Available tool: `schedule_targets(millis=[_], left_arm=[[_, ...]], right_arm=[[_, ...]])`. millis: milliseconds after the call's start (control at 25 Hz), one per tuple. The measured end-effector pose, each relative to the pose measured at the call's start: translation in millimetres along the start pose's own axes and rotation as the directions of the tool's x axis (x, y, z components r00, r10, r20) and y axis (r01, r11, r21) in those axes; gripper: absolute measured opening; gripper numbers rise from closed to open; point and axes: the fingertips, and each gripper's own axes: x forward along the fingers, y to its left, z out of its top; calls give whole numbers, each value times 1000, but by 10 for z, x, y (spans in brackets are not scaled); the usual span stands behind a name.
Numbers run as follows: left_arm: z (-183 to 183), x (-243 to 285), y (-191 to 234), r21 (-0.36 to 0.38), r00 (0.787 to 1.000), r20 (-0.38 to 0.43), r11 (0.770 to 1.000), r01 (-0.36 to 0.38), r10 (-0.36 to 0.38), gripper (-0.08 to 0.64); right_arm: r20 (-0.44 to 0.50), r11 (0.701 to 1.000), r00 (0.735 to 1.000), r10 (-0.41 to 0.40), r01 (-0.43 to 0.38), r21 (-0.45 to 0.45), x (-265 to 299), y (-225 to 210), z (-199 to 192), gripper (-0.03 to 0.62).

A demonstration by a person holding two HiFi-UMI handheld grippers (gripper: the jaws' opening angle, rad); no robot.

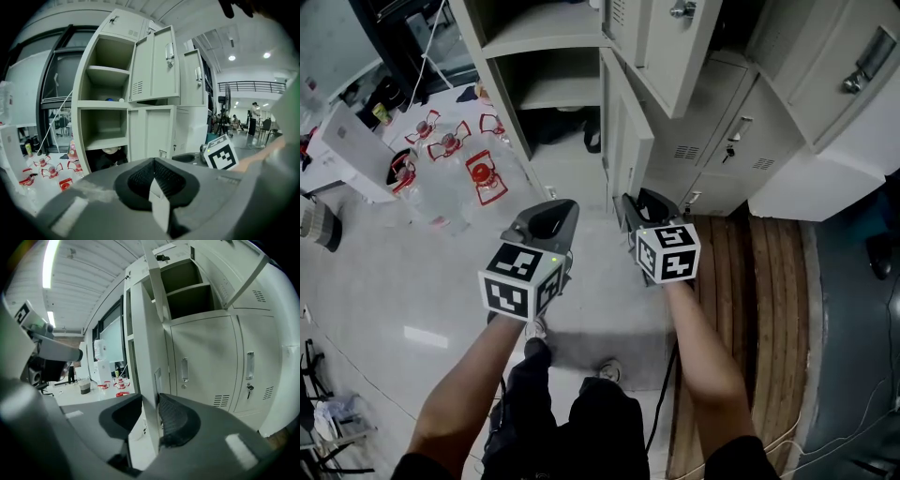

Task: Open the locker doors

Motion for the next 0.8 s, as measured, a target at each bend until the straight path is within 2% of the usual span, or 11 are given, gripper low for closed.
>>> schedule_targets(millis=[320, 800], left_arm=[[154, -138, -86, 7, 1000, 12, 1000, -14, 14, 2], [587, -636, -194, 18, 998, 43, 998, -52, 52, 2]], right_arm=[[-10, 1000, 1000, -12, 12, -11, -245, 76, 167, 110], [-38, 1000, 999, -21, 21, -12, -939, 500, 779, 93]])
